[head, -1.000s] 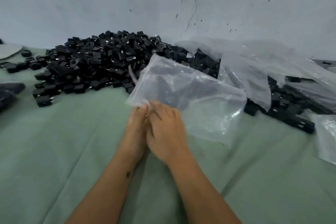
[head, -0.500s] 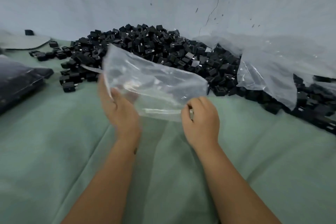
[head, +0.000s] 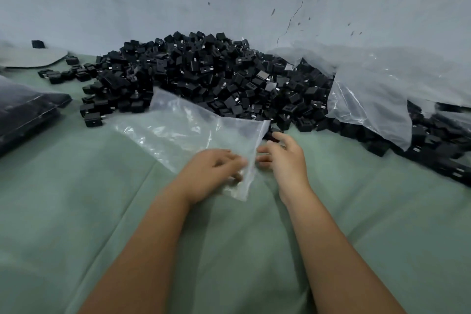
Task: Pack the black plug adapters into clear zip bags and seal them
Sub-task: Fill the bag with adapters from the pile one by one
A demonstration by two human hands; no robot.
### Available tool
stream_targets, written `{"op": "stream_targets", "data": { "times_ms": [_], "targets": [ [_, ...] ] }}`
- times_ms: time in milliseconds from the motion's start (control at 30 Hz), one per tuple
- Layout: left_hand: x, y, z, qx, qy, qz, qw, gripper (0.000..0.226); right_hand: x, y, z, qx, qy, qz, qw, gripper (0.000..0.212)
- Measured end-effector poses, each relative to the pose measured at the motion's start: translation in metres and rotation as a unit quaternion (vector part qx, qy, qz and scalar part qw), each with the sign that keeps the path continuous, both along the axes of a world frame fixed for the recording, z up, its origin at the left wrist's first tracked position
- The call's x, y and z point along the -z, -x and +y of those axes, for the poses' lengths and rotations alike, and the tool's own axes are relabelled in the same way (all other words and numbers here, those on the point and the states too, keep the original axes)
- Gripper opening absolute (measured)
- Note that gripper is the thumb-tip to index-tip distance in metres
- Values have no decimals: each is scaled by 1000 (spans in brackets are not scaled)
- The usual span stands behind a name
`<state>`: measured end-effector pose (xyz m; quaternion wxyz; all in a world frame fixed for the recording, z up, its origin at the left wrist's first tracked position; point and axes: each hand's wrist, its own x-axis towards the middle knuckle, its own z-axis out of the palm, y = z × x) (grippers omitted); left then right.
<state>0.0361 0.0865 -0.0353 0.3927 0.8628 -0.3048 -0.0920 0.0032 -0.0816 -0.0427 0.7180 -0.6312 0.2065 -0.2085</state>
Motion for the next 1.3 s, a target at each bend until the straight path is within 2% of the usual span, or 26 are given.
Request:
{"op": "stream_targets", "data": {
  "times_ms": [33,67,133,200,300,433,567,633,700,767,867,933,1000,1067,1133,1167,1200,1300],
  "targets": [
    [0,-1,3,-47,53,23,997,58,2,-1,-1,5,28,7,1000,28],
    [-1,-3,6,-92,49,2,994,58,4,-1,-2,8,65,18,998,31],
    [0,-7,7,-162,-50,-117,979,59,7,-1,-2,-8,133,34,991,31],
    [0,-5,5,-168,-109,-188,962,55,10,-2,-1,-45,193,41,979,30],
    [3,-1,-3,-123,-132,-196,964,41,12,-2,4,-102,292,47,950,29],
    [9,-3,-8,-134,-54,-154,977,8,13,-2,6,-121,327,35,936,31],
    [10,-5,-11,-188,80,-71,976,14,12,-1,8,-130,328,21,936,25],
    [8,-5,-12,-199,194,-9,961,17,12,0,11,-152,338,19,929,23],
    [7,-6,-13,-214,262,24,941,18,13,1,12,-143,340,-1,930,23],
    [8,-6,-14,-232,252,25,939,18,10,1,7,-77,389,-5,918,23],
    [12,-6,-16,-216,223,36,950,9,5,1,-13,23,462,38,886,32],
    [12,-6,-16,-200,203,33,958,8,5,2,-27,40,452,71,889,48],
    [13,-7,-17,-188,194,29,962,22,5,1,-32,17,432,129,892,66],
    [11,-6,-17,-172,189,24,967,20,5,-4,-32,-10,491,213,845,74],
    [9,-4,-16,-153,184,28,971,4,6,-13,-30,-21,564,265,782,68],
    [10,-4,-16,-143,187,29,972,11,5,-16,-30,-15,577,274,770,63],
    [10,-3,-15,-137,185,33,973,17,6,-18,-29,1,573,268,774,58],
    [10,-2,-17,-137,153,4,979,18,9,-18,-31,66,527,193,825,37]
  ]
}}
